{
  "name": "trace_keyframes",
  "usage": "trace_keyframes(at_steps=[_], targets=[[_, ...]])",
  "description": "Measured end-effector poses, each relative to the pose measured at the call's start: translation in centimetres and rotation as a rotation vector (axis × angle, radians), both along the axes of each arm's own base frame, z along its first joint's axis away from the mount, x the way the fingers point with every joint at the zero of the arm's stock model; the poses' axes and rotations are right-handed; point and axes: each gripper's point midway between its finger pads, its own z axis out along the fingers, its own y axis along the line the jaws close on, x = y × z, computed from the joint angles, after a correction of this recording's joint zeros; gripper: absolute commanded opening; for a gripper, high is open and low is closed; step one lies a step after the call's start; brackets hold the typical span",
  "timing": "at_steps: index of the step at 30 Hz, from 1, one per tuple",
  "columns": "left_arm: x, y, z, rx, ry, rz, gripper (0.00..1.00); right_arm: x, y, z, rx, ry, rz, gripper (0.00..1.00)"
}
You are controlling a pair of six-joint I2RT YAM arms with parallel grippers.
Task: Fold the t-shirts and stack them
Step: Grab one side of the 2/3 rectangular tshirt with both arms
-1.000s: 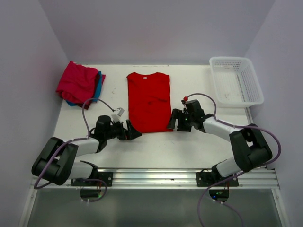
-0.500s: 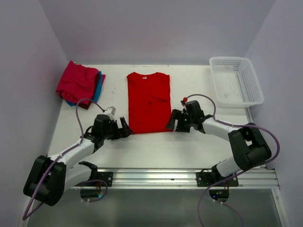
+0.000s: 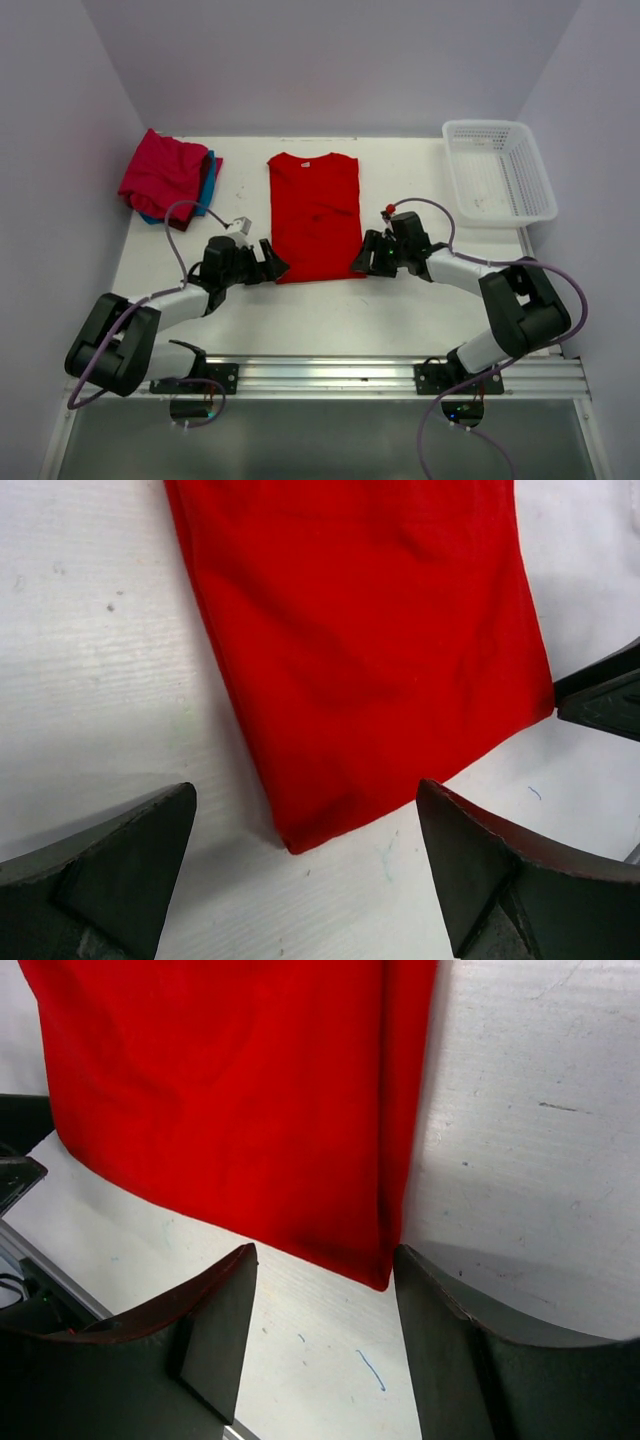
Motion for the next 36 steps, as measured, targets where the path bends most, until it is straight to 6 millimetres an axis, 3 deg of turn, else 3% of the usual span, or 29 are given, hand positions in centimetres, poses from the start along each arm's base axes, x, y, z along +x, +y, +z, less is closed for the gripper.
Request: trace_keyframes(at_steps=[10,24,27,29,30,34,36], targets=[[1.0,-1.7,-0.1,-0.068,-0.003,-0.042,0.87,0.3,0.3,-1.0,0.015,0.015,-0.011,0.48],[-0.3,-3.5,-0.2,-0.091,0.034,-0.077,0.82,0.1,1.3,-1.0,0.056,0.012,-0.008,0.48],[-0.7,-3.5,-0.4,-0.092,0.044,-0.074,0.68,0.1,1.3,-1.1,0.056,0.012,-0.008,0.39],[-0.8,-3.4,-0.7,-0.092,0.059,-0.066,0.51,0.0,1.3,-1.2,0.054,0.017,-0.007,0.33],[-1.1,-3.4,-1.0,-0.092,0.076,-0.064,0.36,0.0,1.3,-1.4,0.052,0.021,-0.008,0.28],[-2.0,-3.5,-2.5,-0.098,0.137,-0.074,0.00,-0.3,1.2,-1.8,0.047,0.034,-0.007,0.10],[-2.1,-3.9,-2.5,-0.117,0.145,-0.084,0.00,-0.5,1.2,-2.0,0.047,0.041,-0.010,0.00]])
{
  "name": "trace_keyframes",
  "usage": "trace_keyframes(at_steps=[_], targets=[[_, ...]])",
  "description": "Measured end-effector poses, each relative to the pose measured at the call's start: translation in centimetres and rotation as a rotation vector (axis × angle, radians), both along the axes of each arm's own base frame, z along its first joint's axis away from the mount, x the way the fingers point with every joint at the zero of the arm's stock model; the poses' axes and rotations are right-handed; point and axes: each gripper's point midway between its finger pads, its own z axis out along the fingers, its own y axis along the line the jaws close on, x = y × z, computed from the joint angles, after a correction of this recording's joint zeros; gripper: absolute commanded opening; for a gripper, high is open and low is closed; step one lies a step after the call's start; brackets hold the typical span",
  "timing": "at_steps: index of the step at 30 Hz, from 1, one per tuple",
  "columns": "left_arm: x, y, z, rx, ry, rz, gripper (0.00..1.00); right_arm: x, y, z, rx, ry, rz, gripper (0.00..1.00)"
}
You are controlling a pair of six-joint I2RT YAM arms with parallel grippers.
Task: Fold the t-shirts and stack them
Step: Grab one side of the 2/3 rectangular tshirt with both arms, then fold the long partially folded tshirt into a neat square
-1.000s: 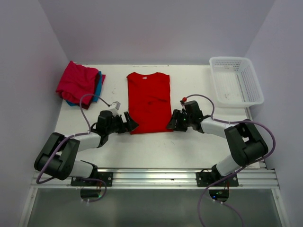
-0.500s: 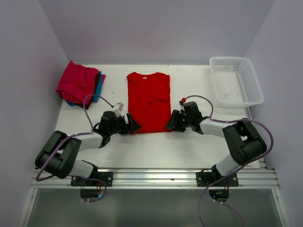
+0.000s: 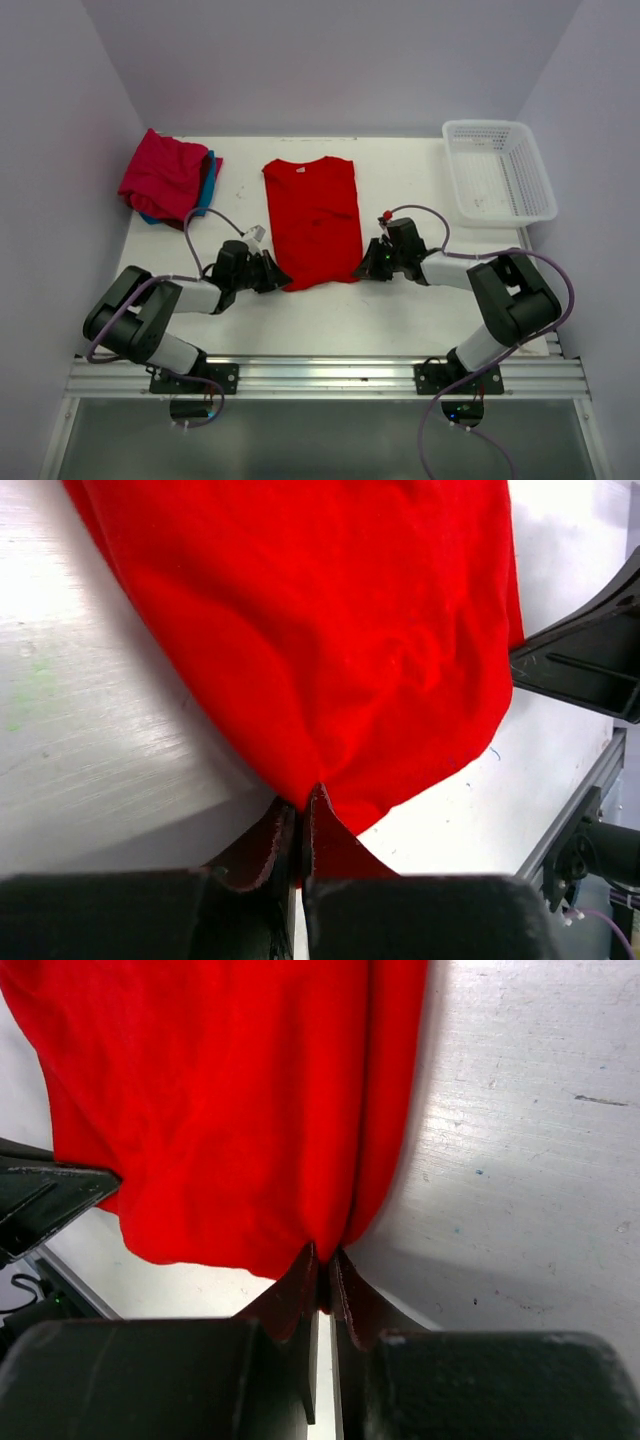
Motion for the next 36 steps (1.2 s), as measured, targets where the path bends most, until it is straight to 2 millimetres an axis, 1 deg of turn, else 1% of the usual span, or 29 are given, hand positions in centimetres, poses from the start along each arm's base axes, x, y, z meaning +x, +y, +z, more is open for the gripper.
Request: trace_keyframes(at_steps=[5,8,11,13,17,21,24,26,28,31,33,34,36], targets=[[-0.3,-0.4,0.1,-0.029,0.000,-0.023,0.00,-0.1,0.0,0.0,0.001,0.002,0.001,0.00],[-1.2,-0.2,0.3,-0.025,0.008,-0.028,0.00,-0.8,0.0,0.3,-0.001,0.002,0.011,0.00],[-2.8,0.1,0.4,0.003,0.037,-0.039,0.00,-2.3,0.4,1.2,-0.003,-0.005,0.047,0.00],[-4.5,0.6,0.5,0.040,0.069,-0.048,0.00,-3.6,1.0,2.3,0.003,-0.021,0.086,0.00],[-7.5,1.1,0.9,0.082,0.126,-0.081,0.00,-6.1,1.5,3.9,0.014,-0.044,0.144,0.00],[-9.7,2.1,2.3,0.095,0.137,-0.084,0.00,-8.2,0.8,4.9,0.013,-0.045,0.165,0.00],[-10.7,3.0,3.7,0.096,0.131,-0.058,0.00,-9.4,0.3,5.9,0.014,-0.052,0.177,0.00],[-10.7,3.3,5.5,0.082,0.101,-0.032,0.00,-9.9,0.0,6.6,0.016,-0.062,0.182,0.00],[-10.2,3.4,7.8,0.059,0.042,-0.004,0.00,-10.2,-0.3,7.3,0.019,-0.082,0.184,0.00],[-9.1,3.4,10.5,0.036,-0.033,0.025,0.00,-10.0,-0.5,8.0,0.004,-0.105,0.182,0.00],[-8.5,3.4,10.8,0.055,-0.033,0.035,0.00,-9.3,-0.4,8.3,-0.013,-0.118,0.181,0.00],[-8.1,3.3,10.5,0.071,-0.024,0.037,0.00,-8.9,-0.3,8.4,-0.023,-0.123,0.181,0.00],[-7.5,3.3,9.4,0.115,0.003,0.036,0.00,-8.0,-0.1,8.4,-0.047,-0.130,0.179,0.00]])
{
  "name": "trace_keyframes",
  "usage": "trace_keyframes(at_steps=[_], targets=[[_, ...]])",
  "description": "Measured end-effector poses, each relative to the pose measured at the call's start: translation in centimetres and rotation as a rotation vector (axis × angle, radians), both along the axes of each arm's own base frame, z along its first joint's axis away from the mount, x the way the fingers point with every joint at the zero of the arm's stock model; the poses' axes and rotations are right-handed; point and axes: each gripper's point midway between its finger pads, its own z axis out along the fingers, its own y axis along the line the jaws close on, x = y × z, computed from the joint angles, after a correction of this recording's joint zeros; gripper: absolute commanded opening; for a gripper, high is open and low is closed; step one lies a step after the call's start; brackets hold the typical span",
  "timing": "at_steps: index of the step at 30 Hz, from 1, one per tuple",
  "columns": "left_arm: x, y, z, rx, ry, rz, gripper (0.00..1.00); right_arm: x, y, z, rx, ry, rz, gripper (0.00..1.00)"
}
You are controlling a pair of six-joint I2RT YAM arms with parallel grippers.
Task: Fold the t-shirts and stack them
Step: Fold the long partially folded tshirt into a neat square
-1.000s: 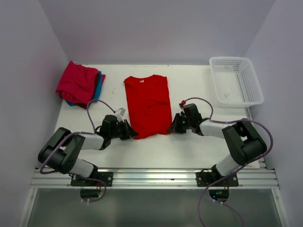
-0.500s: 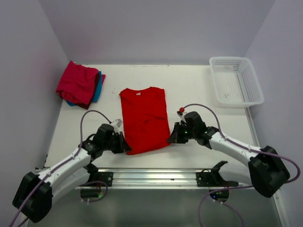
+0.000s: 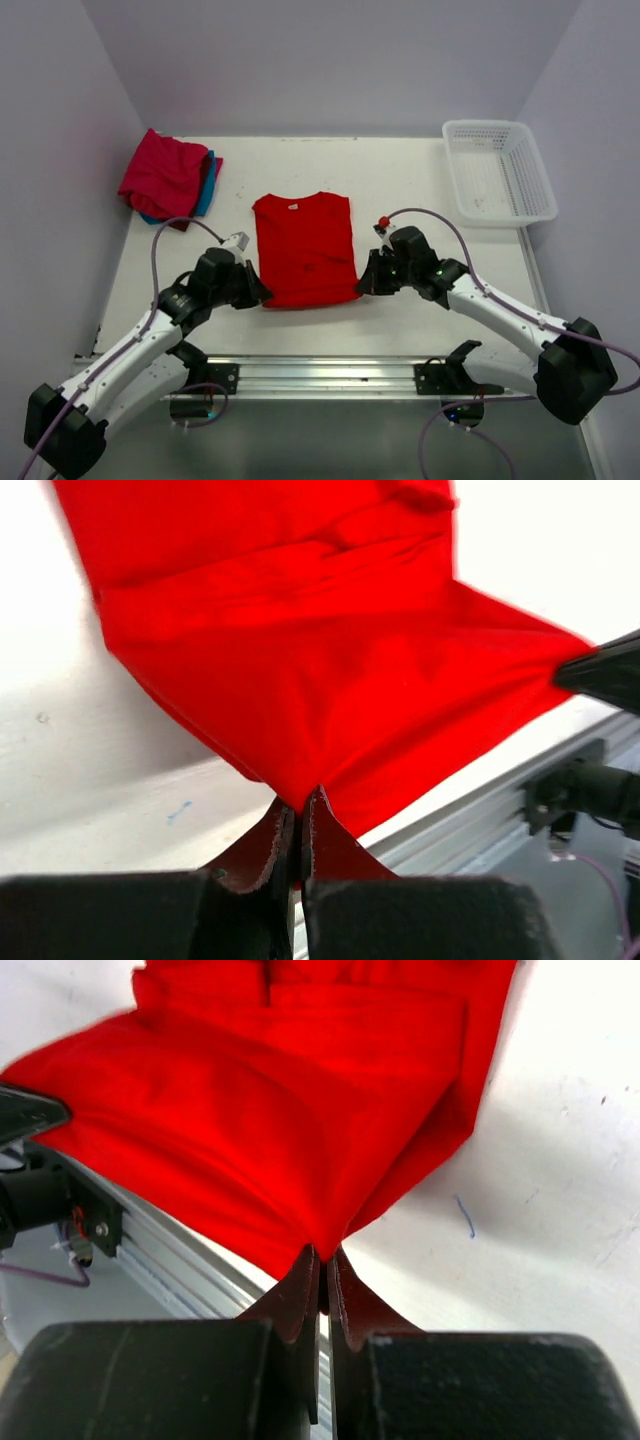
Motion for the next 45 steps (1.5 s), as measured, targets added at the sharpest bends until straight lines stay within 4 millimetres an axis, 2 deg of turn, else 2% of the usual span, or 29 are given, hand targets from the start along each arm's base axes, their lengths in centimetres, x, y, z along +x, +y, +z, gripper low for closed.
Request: trace_keyframes(at_steps=[3,6,19,25,28,32,33,34,35,36,38,40,42,45], targets=[[0.6,0.2,-2.0,0.065,0.045,-0.002,0.00,1.4,0.3,-0.5,-0.040,-0.005,-0.006,0.00],[1.3,0.3,-3.0,0.112,0.049,-0.007,0.00,2.9,0.6,-0.7,-0.080,-0.020,-0.014,0.00],[8.8,2.1,-0.6,0.138,-0.091,0.098,0.00,11.4,2.3,1.6,-0.139,-0.148,-0.065,0.00],[11.6,2.2,-0.9,0.145,-0.103,0.108,0.00,14.9,2.4,1.3,-0.153,-0.149,-0.092,0.00],[13.4,2.4,-1.2,0.145,-0.094,0.122,0.00,17.2,3.0,1.2,-0.159,-0.151,-0.099,0.00],[17.4,2.6,-1.5,0.142,-0.089,0.134,0.00,22.2,4.5,1.2,-0.154,-0.169,-0.120,0.00],[18.8,2.5,-1.6,0.136,-0.097,0.136,0.12,23.8,4.8,1.2,-0.153,-0.177,-0.132,0.03],[20.6,2.6,-1.5,0.134,-0.112,0.137,0.60,25.6,5.1,1.0,-0.160,-0.182,-0.152,0.22],[22.7,2.7,-1.4,0.132,-0.125,0.145,0.89,27.7,5.2,0.7,-0.175,-0.188,-0.183,0.41],[25.1,2.9,-1.5,0.122,-0.140,0.164,1.00,29.7,5.4,0.7,-0.181,-0.204,-0.217,0.72],[30.6,3.7,-1.0,0.099,-0.176,0.211,1.00,35.0,5.4,0.5,-0.214,-0.261,-0.292,0.80],[35.3,5.0,-0.6,0.082,-0.210,0.254,1.00,38.7,4.8,-0.4,-0.261,-0.295,-0.363,0.86],[37.4,6.5,0.0,0.075,-0.238,0.289,1.00,39.0,3.7,-1.7,-0.298,-0.282,-0.390,0.89],[37.0,7.5,1.2,0.068,-0.260,0.311,1.00,36.1,1.1,-4.4,-0.375,-0.226,-0.405,0.91]])
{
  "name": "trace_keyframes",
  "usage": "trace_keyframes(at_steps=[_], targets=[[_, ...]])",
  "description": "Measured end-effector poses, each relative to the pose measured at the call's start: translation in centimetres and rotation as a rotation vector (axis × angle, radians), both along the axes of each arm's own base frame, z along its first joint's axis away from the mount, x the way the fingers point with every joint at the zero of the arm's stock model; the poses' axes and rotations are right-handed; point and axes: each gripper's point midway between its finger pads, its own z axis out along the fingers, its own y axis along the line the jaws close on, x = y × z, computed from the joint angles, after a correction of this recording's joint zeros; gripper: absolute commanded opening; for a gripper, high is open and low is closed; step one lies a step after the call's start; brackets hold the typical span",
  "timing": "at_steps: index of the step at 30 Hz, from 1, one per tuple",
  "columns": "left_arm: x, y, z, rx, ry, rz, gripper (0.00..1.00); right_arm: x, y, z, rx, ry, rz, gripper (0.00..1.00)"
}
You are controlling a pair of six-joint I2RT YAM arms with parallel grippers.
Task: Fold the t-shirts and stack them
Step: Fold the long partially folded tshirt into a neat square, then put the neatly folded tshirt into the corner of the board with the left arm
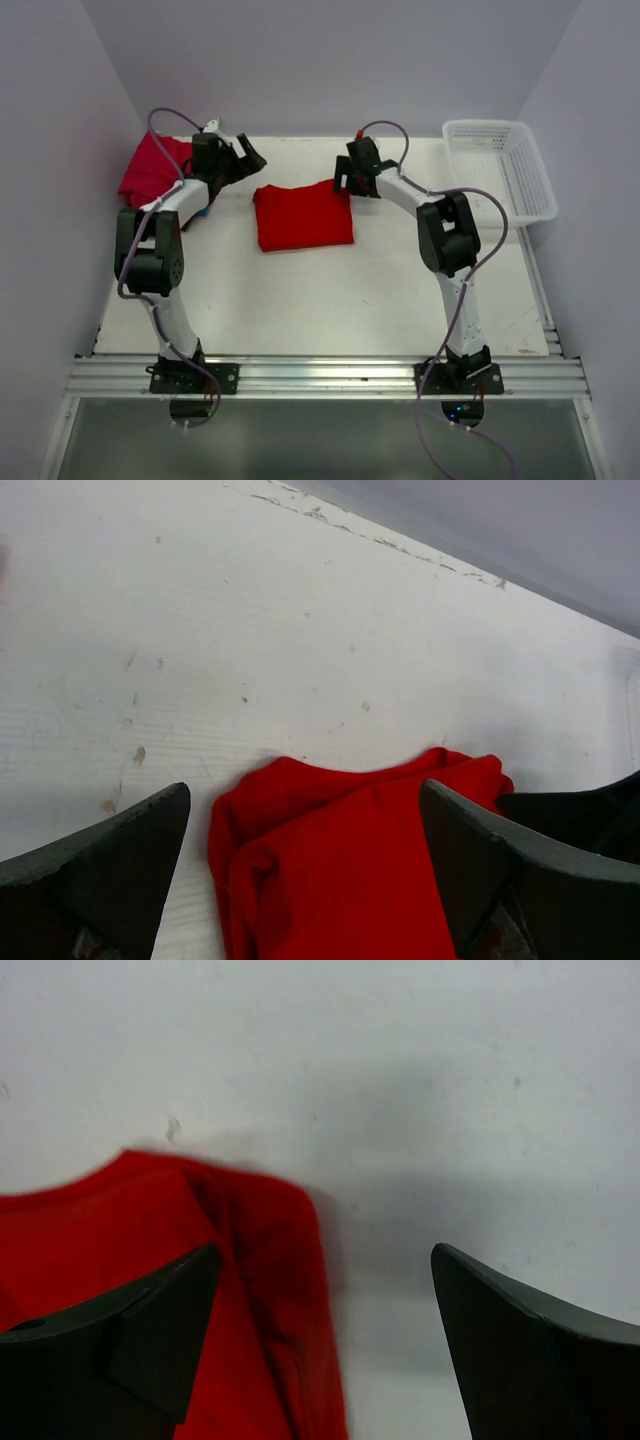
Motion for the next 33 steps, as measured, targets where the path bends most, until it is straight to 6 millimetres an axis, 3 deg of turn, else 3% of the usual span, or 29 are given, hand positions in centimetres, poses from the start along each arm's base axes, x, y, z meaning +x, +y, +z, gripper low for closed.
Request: trace_keyframes(at_steps=[2,4,8,10,13,16,18,19,20,21,24,26,33], targets=[[-1.2,-0.2,1.2,-0.006,-0.024,-0.009,1.00,-3.0,-1.5,-1.3,-0.036,0.059,-0.004,0.91],[-2.5,-0.6,2.6,-0.016,-0.052,-0.028,1.00,-4.3,-2.0,-1.0,-0.041,0.065,-0.002,0.91],[-4.5,-1.5,5.3,-0.036,-0.115,-0.070,1.00,-5.3,-2.3,2.1,-0.015,-0.009,0.011,0.91],[-5.1,-1.8,5.7,-0.033,-0.120,-0.080,1.00,-5.3,-2.1,3.9,0.004,-0.051,0.019,0.91],[-6.1,-2.3,5.2,-0.016,-0.093,-0.098,1.00,-5.4,-1.8,5.4,0.033,-0.086,0.039,0.91],[-7.8,-2.7,2.5,0.004,-0.026,-0.116,1.00,-6.3,-1.2,4.8,0.060,-0.069,0.074,0.90],[-9.4,-2.8,0.0,0.016,0.038,-0.124,1.00,-7.3,-0.7,3.6,0.081,-0.029,0.113,0.82],[-10.4,-2.8,-1.4,0.023,0.075,-0.130,1.00,-8.1,-0.2,3.0,0.103,-0.003,0.151,0.74],[-11.4,-2.7,-2.7,0.028,0.111,-0.134,1.00,-8.7,0.4,2.6,0.127,0.020,0.188,0.57],[-12.3,-2.6,-4.0,0.030,0.140,-0.136,1.00,-9.4,1.1,2.4,0.158,0.038,0.232,0.01],[-14.9,-2.4,-6.8,0.031,0.212,-0.140,1.00,-10.9,4.0,3.4,0.291,0.062,0.368,0.00],[-16.0,-2.4,-7.7,0.026,0.232,-0.149,1.00,-11.2,5.6,4.6,0.368,0.041,0.440,0.00],[-16.0,-2.5,-6.4,0.021,0.160,-0.161,1.00,-12.1,8.8,6.4,0.542,0.039,0.572,0.00]])
